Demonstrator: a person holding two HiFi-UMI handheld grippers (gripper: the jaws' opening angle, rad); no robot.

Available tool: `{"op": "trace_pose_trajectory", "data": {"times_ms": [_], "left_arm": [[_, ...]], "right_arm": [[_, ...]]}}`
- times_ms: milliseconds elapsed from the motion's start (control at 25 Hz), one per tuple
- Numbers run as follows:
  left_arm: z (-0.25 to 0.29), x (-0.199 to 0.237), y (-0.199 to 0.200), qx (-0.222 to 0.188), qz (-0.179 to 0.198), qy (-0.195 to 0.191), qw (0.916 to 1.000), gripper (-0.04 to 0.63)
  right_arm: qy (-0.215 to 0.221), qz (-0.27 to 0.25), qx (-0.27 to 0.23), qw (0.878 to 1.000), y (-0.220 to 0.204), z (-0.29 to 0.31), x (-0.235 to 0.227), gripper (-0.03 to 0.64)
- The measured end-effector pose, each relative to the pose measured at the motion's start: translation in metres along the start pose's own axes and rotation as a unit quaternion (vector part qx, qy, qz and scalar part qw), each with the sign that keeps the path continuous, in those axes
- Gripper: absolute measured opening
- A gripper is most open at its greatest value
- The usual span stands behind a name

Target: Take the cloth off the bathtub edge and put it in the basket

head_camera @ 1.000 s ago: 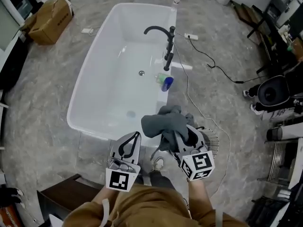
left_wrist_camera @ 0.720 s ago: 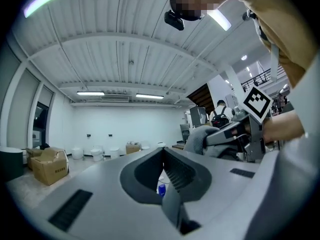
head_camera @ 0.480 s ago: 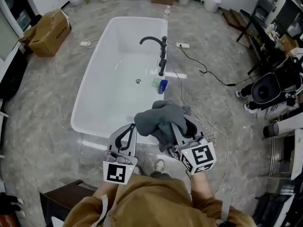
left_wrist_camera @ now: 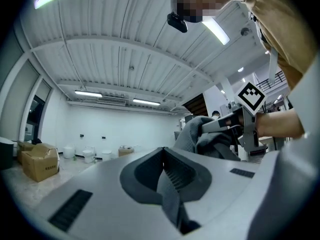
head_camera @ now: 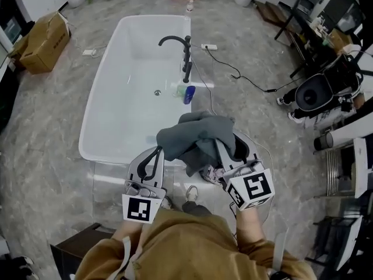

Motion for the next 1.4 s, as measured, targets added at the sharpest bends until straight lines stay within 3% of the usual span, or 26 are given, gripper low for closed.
{"op": "trace_pose_trajectory", "data": {"times_ms": [200,360,640,840,920,1040,1160,1400], "left_arm": [[0.016,-0.014,-0.009,-0.006,-0.007,-0.071,0.9974,0.008],[0.038,-0.037,-0.018,-0.014,0.003,-0.135,0.9907,0.008],[0.083,-0.14,0.006,-0.013,0.024,-0.213,0.9768,0.008],[0.118,-0.214,0.026,-0.018,0.032,-0.221,0.9746,0.008],[0.127,-0.245,0.032,-0.015,0.051,-0.228,0.9722,0.008],[0.123,-0.297,0.04,-0.012,0.08,-0.224,0.9712,0.008],[0.111,-0.348,0.043,-0.006,0.083,-0.215,0.973,0.008],[0.127,-0.361,0.02,0.039,0.086,-0.216,0.9719,0.008]], "right_arm": [[-0.058,0.015,-0.008,0.998,0.0,-0.036,-0.005,0.097],[-0.12,0.028,-0.002,0.992,-0.018,-0.075,-0.015,0.097],[-0.201,0.063,0.005,0.978,-0.06,-0.165,-0.09,0.097],[-0.215,0.071,-0.001,0.974,-0.08,-0.215,-0.144,0.097],[-0.215,0.071,-0.002,0.974,-0.088,-0.233,-0.165,0.097],[-0.206,0.064,-0.001,0.977,-0.107,-0.268,-0.187,0.097],[-0.201,0.053,0.0,0.978,-0.131,-0.31,-0.207,0.097],[-0.204,0.008,0.014,0.979,-0.167,-0.298,-0.224,0.097]]}}
Point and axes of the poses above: the fingertips, and each gripper's own axes: z forward along the fingers, x to its left, y out of its top, the point moved 6 cm from there along -z, backward along the fingers, and after that the axes turned 13 degrees about x, right-handed, at the moved point
